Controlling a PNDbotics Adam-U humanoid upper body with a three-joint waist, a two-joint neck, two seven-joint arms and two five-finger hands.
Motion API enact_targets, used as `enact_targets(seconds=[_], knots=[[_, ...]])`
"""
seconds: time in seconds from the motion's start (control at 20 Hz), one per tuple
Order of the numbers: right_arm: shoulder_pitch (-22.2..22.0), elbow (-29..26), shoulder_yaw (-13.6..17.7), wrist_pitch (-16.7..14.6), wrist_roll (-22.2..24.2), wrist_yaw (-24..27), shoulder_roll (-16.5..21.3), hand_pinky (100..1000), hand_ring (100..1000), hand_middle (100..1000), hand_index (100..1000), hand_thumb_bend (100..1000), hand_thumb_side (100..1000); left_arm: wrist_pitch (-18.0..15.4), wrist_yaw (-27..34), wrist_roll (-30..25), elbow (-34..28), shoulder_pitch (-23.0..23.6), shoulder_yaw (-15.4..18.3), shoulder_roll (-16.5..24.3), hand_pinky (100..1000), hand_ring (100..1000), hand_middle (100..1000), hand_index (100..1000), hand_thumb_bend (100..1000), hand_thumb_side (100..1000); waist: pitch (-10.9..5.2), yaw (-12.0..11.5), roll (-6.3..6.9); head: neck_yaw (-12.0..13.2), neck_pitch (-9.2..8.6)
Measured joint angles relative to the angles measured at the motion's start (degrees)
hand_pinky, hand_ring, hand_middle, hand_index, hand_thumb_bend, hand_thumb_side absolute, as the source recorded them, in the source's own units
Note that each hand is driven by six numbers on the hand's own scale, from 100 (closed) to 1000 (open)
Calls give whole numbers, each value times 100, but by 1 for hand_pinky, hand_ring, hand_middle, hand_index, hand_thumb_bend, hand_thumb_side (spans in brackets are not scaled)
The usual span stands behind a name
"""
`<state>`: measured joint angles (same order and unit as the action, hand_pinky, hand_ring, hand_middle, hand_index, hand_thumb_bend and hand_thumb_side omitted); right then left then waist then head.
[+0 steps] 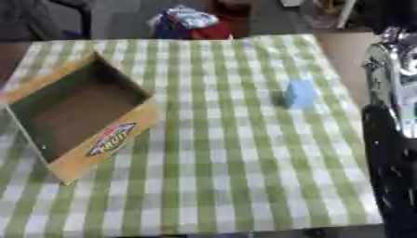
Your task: Pick up objects on the table and place them in the box.
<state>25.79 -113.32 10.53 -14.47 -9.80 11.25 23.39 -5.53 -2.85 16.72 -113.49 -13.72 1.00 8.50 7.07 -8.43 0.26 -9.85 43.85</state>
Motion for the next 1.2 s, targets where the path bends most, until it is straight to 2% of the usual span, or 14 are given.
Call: enact_targets(seconds=[0.15,0.2,0.25,0.45,0.65,0.7,0.75,0.85,0.9,1.05,1.2], knots=[[71,15,0,9,-10,2,6,734,994,927,873,100,380,0,0,0,0,0,0,0,651,583,666,707,100,676,-2,-2,-4,-11,0],[108,36,0,11,-12,6,10,733,994,928,873,100,422,0,0,0,0,0,0,0,651,583,667,707,100,676,-4,-4,-7,-13,0],[149,62,0,12,-14,19,14,734,993,927,873,100,380,0,0,0,0,0,0,0,651,583,666,707,100,676,-5,-6,-9,-16,0],[428,280,4,37,-53,161,156,735,992,928,876,100,378,1,2,-1,0,2,0,0,651,583,666,707,100,675,-44,-15,-17,-34,0],[830,652,18,73,-94,368,437,732,992,930,878,100,382,5,9,-6,0,12,-1,0,651,584,666,707,100,676,-81,-40,-38,-57,0],[941,768,27,93,-107,425,521,732,993,932,879,100,433,6,10,-9,0,15,-2,0,651,584,666,707,100,685,-92,-46,-43,-69,0],[1054,891,39,125,-121,494,606,732,993,932,879,100,385,10,12,-14,0,16,-3,0,651,584,666,707,100,676,-105,-51,-47,-83,0],[1248,1139,52,170,-135,629,770,732,993,932,879,100,385,15,19,-23,0,19,-3,0,651,584,666,707,100,676,-116,-58,-55,-93,0],[1307,1264,60,168,-130,683,823,712,1000,936,874,100,426,18,22,-28,0,21,-4,0,651,585,666,707,100,675,-117,-60,-60,-94,1],[1405,1647,13,208,-175,853,1016,692,1000,940,869,100,465,21,25,-45,0,34,-11,1,651,585,666,707,100,675,-148,-108,-93,-135,1],[1374,2045,-212,384,-341,1084,1313,677,1000,949,869,100,485,26,26,-64,0,49,-38,4,651,585,665,707,100,675,-161,-116,-153,-169,1]])
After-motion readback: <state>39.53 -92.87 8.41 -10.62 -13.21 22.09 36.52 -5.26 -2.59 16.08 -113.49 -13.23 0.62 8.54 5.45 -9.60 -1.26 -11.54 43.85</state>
